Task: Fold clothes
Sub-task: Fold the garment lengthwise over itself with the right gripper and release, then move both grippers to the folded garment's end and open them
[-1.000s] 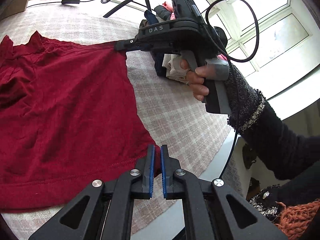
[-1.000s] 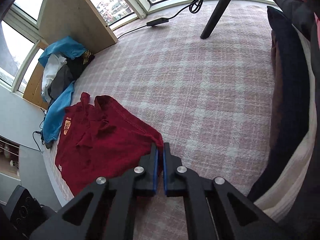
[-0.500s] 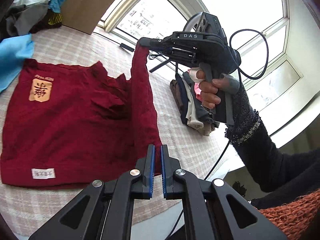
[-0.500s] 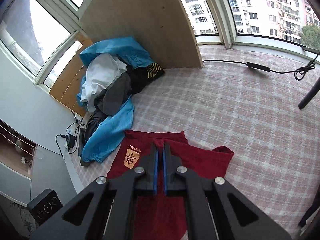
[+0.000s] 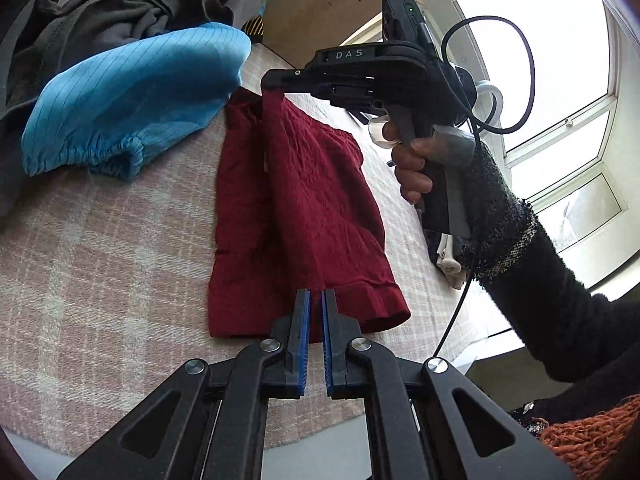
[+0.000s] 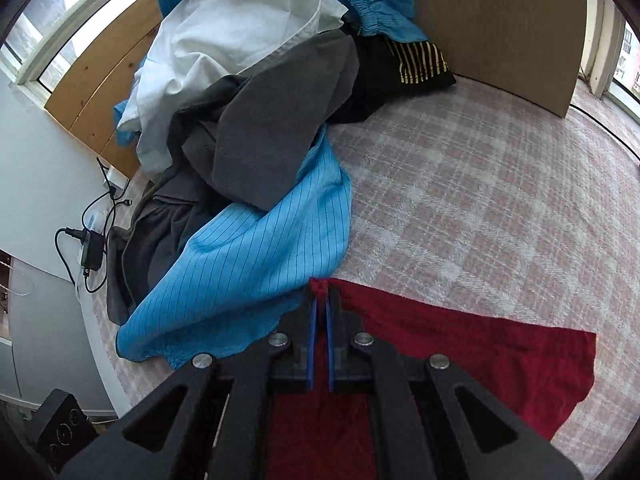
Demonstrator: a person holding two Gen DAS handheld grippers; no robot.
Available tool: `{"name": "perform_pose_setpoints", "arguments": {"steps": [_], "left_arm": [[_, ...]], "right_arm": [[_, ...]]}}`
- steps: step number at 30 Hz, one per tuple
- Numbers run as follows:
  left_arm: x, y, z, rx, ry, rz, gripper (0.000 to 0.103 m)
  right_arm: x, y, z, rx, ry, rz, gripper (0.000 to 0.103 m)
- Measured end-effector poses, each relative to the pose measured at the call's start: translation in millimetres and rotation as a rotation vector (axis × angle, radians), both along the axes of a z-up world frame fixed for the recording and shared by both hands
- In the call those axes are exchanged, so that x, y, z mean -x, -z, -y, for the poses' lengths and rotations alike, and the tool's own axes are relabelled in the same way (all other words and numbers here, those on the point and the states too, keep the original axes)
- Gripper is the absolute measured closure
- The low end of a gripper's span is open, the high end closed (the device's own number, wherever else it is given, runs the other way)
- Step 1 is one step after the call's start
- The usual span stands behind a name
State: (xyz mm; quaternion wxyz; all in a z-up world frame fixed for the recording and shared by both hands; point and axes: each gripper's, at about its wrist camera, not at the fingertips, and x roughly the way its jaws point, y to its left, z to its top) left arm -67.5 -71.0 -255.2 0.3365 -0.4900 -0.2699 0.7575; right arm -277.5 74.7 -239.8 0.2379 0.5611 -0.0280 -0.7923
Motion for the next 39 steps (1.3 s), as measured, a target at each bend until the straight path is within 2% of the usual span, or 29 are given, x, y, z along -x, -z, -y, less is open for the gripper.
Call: {"name": "perform_pose_setpoints", "arguments": {"steps": [5, 8, 10, 13, 15, 16, 17, 20, 23, 24, 25, 26, 29, 31, 33, 35, 37, 39], "left_arm": [[4.9, 5.4, 11.4, 0.006, 0.011, 0.027, 0.103], [6.9, 6.5, 15.4, 0.012, 0.028, 0.048, 0.103], [5.7, 4.3, 15.0, 0.022, 0.049, 0.062, 0.103], [5.5, -0.4, 16.6, 0.056, 0.077, 0.069, 0.102], [10.5, -3.5, 13.4, 0.069, 0.083, 0.076, 0.089], [13.1, -5.1, 11.6, 0.075, 0.085, 0.080, 0.079], [15.6, -6.6, 9.8, 0.081, 0.087, 0.083, 0.073], [26.1, -0.1, 3.1, 0.116, 0.115, 0.116, 0.073], [34.4, 8.9, -10.9, 0.103, 0.180, 0.148, 0.074], [36.6, 12.6, -13.6, 0.089, 0.192, 0.159, 0.076], [39.0, 14.5, -13.9, 0.071, 0.200, 0.164, 0.093], [40.4, 13.5, -13.6, 0.075, 0.197, 0.162, 0.098], [44.0, 9.1, -12.4, 0.095, 0.186, 0.156, 0.098], [40.4, -2.1, -3.9, 0.099, 0.184, 0.111, 0.098], [39.8, 7.7, -2.2, 0.145, 0.191, 0.131, 0.098], [39.5, 24.5, -1.9, 0.183, 0.201, 0.184, 0.096], [38.0, 20.0, 1.4, 0.200, 0.180, 0.179, 0.094], [36.1, 11.4, 5.5, 0.215, 0.146, 0.154, 0.092]], "right_arm": [[3.6, 13.6, 0.8, -0.012, 0.036, 0.028, 0.099], [6.3, 23.2, 6.0, -0.015, 0.004, 0.066, 0.098], [2.9, 18.8, 3.2, -0.014, 0.006, 0.087, 0.096], [-14.9, -2.7, -14.9, 0.030, 0.021, 0.074, 0.080], [-38.1, -24.2, -37.8, 0.049, 0.048, 0.033, 0.058], [-52.8, -32.4, -50.5, 0.055, 0.062, 0.019, 0.056], [-69.2, -37.9, -62.4, 0.047, 0.073, 0.011, 0.055], [-118.4, -37.2, -95.8, -0.036, 0.138, 0.000, 0.055], [-155.7, -18.2, -122.5, -0.080, 0.203, 0.055, 0.055], [-166.4, -11.9, -128.2, -0.081, 0.217, 0.069, 0.055], [-176.4, -5.9, -133.5, -0.078, 0.229, 0.082, 0.055], [-184.2, -1.0, -135.4, -0.079, 0.232, 0.089, 0.055], [-198.9, 4.9, -129.5, -0.095, 0.225, 0.085, 0.055], [-204.0, 5.7, -124.9, -0.088, 0.222, 0.070, 0.055], [-207.8, 9.2, -118.9, -0.100, 0.211, 0.054, 0.056], [-209.7, 18.7, -108.0, -0.164, 0.172, 0.055, 0.056], [-210.9, 21.0, -101.2, -0.212, 0.147, 0.056, 0.055], [-212.3, 11.9, -103.1, -0.209, 0.157, 0.044, 0.055]]}}
